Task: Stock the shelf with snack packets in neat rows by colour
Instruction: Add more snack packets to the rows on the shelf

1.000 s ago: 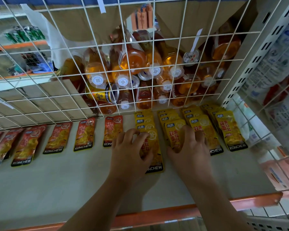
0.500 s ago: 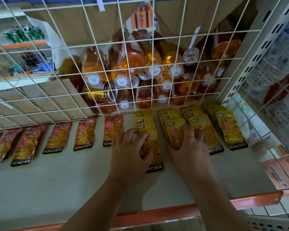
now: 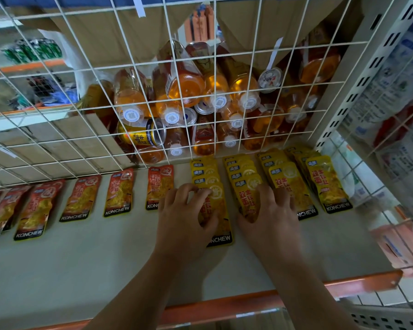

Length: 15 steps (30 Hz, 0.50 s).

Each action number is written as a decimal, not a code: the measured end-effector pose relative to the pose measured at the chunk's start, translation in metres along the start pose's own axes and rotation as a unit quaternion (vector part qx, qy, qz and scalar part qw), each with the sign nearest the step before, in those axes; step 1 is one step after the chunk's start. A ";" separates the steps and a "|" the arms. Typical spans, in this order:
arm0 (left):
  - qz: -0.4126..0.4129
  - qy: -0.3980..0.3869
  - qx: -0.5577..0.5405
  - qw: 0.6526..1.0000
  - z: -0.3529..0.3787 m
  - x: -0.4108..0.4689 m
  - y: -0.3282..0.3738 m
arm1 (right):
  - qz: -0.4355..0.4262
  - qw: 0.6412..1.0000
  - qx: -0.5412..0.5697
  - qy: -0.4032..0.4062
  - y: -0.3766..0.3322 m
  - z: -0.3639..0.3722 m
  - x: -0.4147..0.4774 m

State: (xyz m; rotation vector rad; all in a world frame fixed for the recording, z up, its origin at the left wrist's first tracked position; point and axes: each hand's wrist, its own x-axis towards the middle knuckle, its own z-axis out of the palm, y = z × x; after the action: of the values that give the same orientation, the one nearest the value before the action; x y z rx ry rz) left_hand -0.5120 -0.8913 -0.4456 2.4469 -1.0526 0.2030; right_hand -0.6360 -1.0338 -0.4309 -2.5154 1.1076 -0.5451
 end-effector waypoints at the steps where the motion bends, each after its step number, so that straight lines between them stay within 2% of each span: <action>1: -0.001 0.000 0.000 1.000 0.000 0.000 0.000 | -0.002 1.000 -0.001 0.004 0.001 0.000 0.000; 15: -0.004 -0.002 0.003 1.000 0.001 0.000 0.000 | -0.018 0.999 0.037 0.025 0.004 -0.004 -0.004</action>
State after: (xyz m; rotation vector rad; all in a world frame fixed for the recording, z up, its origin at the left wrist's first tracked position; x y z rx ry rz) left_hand -0.5122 -0.8919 -0.4468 2.4564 -1.0455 0.1987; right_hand -0.6428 -1.0336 -0.4300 -2.4757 1.0411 -0.6503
